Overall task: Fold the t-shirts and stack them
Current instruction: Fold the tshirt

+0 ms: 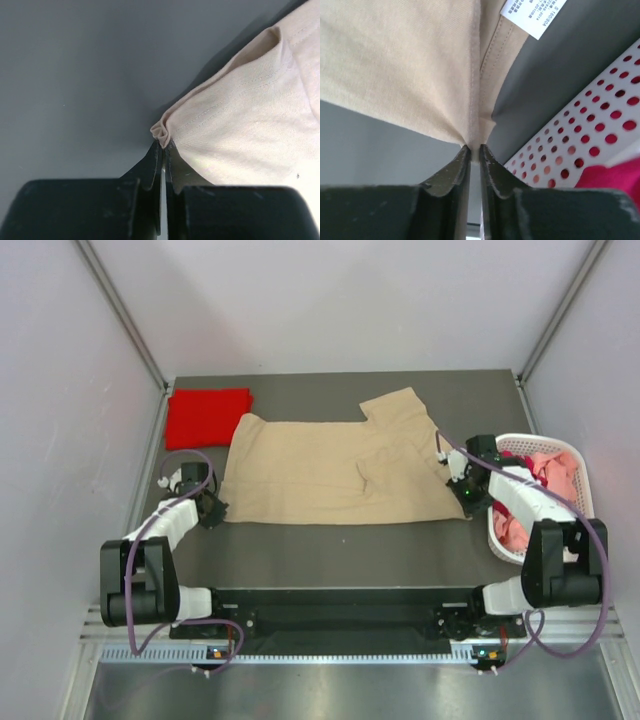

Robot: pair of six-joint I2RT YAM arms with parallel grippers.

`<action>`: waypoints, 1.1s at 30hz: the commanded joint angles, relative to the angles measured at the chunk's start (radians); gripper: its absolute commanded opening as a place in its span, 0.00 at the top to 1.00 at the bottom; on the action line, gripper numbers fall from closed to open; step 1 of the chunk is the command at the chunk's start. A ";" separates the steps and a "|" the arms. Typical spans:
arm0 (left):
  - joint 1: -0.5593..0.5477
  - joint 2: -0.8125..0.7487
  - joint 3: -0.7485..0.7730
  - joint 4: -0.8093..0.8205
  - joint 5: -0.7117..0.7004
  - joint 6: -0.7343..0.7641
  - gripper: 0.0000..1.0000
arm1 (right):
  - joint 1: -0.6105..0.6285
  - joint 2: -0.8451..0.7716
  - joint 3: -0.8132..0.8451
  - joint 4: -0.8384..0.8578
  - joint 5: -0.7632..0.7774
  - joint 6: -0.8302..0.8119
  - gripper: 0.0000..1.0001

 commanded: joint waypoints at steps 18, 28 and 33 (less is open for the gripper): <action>0.013 -0.086 0.292 -0.169 0.068 0.219 0.46 | 0.108 0.053 0.478 -0.103 0.010 0.189 0.60; 0.013 0.286 0.646 -0.149 0.278 0.506 0.42 | 0.123 0.521 0.978 -0.075 -0.086 0.364 0.57; 0.013 0.400 0.738 -0.077 0.271 0.504 0.42 | 0.122 0.708 1.173 0.048 -0.059 0.444 0.54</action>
